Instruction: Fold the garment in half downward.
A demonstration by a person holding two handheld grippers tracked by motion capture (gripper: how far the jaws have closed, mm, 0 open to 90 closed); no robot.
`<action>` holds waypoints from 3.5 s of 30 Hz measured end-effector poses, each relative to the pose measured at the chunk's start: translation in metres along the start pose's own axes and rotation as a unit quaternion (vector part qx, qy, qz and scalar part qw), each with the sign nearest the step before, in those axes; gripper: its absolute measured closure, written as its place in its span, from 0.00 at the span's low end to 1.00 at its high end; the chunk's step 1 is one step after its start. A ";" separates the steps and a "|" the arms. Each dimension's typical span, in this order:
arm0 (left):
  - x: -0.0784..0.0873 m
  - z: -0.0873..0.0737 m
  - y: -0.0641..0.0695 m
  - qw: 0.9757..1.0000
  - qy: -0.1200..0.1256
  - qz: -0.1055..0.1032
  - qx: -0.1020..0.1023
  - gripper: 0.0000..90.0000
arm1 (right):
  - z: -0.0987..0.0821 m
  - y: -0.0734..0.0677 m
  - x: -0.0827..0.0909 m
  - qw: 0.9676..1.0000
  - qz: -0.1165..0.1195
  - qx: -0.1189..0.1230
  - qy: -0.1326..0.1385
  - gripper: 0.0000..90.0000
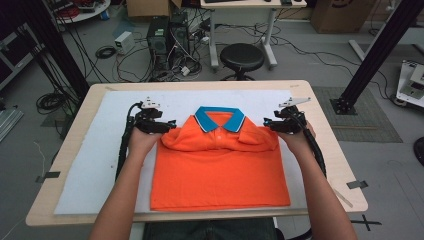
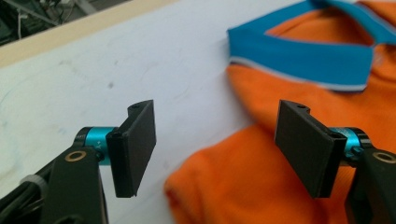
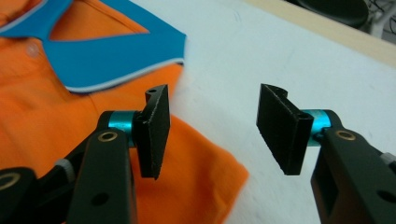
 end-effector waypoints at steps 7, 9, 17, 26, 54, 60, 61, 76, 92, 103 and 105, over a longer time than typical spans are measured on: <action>-0.015 0.013 0.015 1.000 -0.002 -0.004 -0.012 0.32 | 0.015 -0.010 -0.008 1.000 0.009 0.004 0.001 0.47; -0.020 0.015 0.017 1.000 -0.003 -0.012 -0.004 0.32 | 0.017 -0.012 -0.011 1.000 0.010 0.007 -0.002 0.47; -0.051 0.013 0.023 0.999 -0.038 -0.018 0.015 0.32 | 0.020 -0.017 -0.038 0.999 0.015 0.004 -0.034 0.45; -0.076 0.011 0.020 0.998 -0.036 0.001 0.042 0.34 | 0.020 -0.019 -0.067 0.998 0.022 -0.022 -0.048 0.49; -0.036 0.033 0.051 0.997 0.011 -0.059 -0.052 0.93 | 0.038 -0.036 -0.038 0.998 0.023 0.048 -0.018 0.96; -0.013 0.039 0.063 0.994 0.042 -0.076 -0.065 0.93 | 0.039 -0.042 -0.018 0.998 0.033 0.051 0.008 0.96; -0.010 0.039 0.064 0.994 0.047 -0.079 -0.066 0.92 | 0.038 -0.042 -0.015 0.998 0.034 0.051 0.012 0.96; 0.032 0.016 0.087 0.983 0.093 -0.126 -0.092 0.93 | 0.024 -0.070 0.029 0.993 0.064 0.082 0.052 0.96; 0.075 -0.043 0.121 0.972 0.100 -0.172 -0.122 0.93 | -0.011 -0.118 0.063 0.985 0.104 0.115 0.075 0.96; 0.081 -0.081 0.143 0.969 0.076 -0.196 -0.131 0.92 | -0.048 -0.141 0.086 0.983 0.125 0.117 0.066 0.95; 0.082 -0.085 0.143 0.970 0.075 -0.192 -0.129 0.90 | -0.055 -0.142 0.086 0.984 0.124 0.115 0.061 0.94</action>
Point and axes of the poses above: each handheld gripper's, and its own axes: x roughly backward along the jaws, z roughly out of its top, y roughly to its right, the point moved 7 cm from there along -x, roughly forward along the jaws, and after that the axes turned 4 degrees about x, right-handed, at the moved point
